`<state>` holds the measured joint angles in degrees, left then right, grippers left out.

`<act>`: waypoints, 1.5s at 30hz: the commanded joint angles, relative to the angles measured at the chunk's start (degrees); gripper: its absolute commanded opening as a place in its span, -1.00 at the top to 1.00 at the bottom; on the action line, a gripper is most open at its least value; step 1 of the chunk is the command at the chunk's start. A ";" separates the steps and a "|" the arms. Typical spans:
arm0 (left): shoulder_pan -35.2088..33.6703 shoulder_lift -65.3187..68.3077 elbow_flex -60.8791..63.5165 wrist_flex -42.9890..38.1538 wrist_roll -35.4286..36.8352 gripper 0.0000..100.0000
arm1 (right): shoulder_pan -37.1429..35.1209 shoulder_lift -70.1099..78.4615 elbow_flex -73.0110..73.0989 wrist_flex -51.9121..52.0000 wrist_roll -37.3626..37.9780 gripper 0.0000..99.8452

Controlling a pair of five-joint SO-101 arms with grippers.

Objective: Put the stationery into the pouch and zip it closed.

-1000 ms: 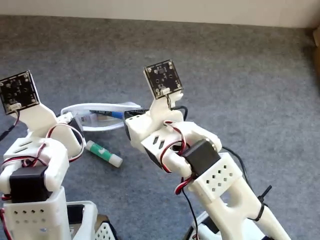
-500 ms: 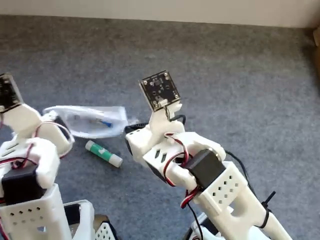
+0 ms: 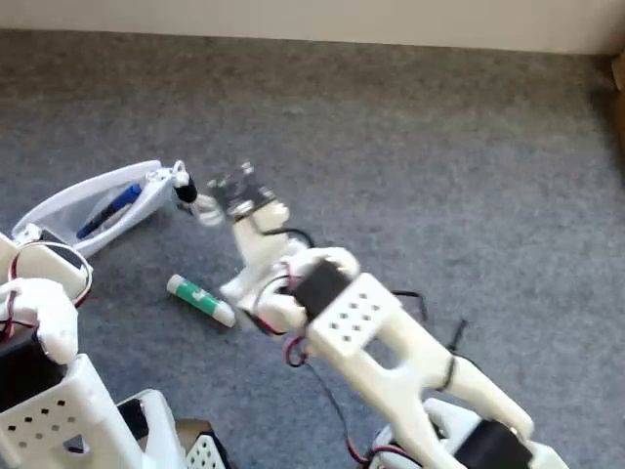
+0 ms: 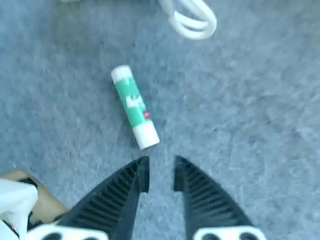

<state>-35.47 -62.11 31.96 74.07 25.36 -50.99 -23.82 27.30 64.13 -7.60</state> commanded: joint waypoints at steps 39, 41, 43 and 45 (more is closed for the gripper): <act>-0.31 -1.45 -0.13 -1.32 0.44 0.98 | -6.99 30.29 -2.77 -22.46 5.98 0.65; -0.31 -1.45 -0.13 -1.32 0.44 0.98 | -7.25 30.29 -2.77 -22.99 5.98 0.65; -0.31 -1.45 -0.13 -1.32 0.44 0.98 | -7.52 30.29 -2.77 -22.99 6.07 0.65; -0.31 -1.45 -0.13 -1.32 0.44 0.98 | -7.69 30.29 -2.77 -22.99 6.07 0.65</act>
<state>-35.65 -62.11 32.66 74.07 25.36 -57.67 7.03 27.30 42.51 -2.24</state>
